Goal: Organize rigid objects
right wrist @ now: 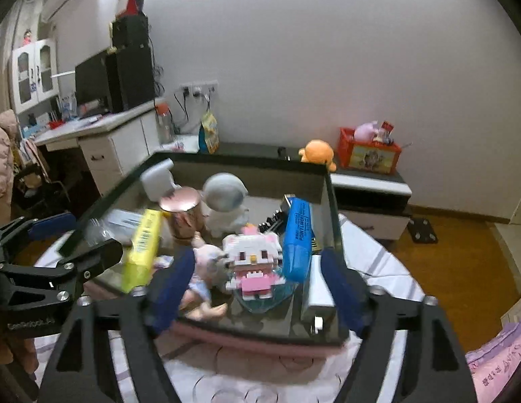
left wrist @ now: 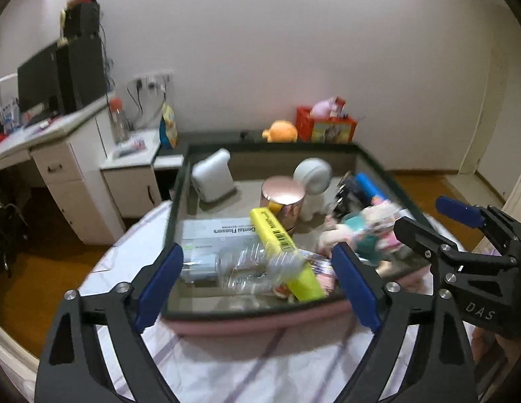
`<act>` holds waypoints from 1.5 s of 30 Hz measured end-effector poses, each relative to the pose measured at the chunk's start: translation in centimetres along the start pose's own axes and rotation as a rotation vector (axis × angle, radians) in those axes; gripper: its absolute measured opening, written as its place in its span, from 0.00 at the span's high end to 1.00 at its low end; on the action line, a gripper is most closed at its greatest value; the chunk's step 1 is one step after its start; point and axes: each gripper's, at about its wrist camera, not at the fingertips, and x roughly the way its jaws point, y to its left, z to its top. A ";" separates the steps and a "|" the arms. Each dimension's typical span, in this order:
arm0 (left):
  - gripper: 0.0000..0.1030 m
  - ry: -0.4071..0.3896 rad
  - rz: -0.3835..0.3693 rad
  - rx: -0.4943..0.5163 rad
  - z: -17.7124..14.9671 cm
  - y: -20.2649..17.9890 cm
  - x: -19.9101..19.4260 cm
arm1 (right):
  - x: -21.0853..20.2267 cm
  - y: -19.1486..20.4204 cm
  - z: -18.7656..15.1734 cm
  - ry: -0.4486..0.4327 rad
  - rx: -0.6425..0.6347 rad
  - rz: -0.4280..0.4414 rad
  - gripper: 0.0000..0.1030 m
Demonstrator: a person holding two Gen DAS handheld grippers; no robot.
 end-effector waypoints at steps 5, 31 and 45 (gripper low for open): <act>0.00 -0.119 0.024 -0.001 -0.5 -0.2 -7.9 | -7.6 1.4 -0.6 -0.109 0.000 -0.006 0.18; 0.00 -0.521 0.158 0.019 -9.4 -2.9 -39.1 | -37.1 7.7 -8.0 -0.475 -0.038 -0.037 0.00; 0.00 -0.621 0.198 0.053 -10.8 -4.6 -44.4 | -42.5 8.1 -9.6 -0.562 -0.045 -0.067 0.00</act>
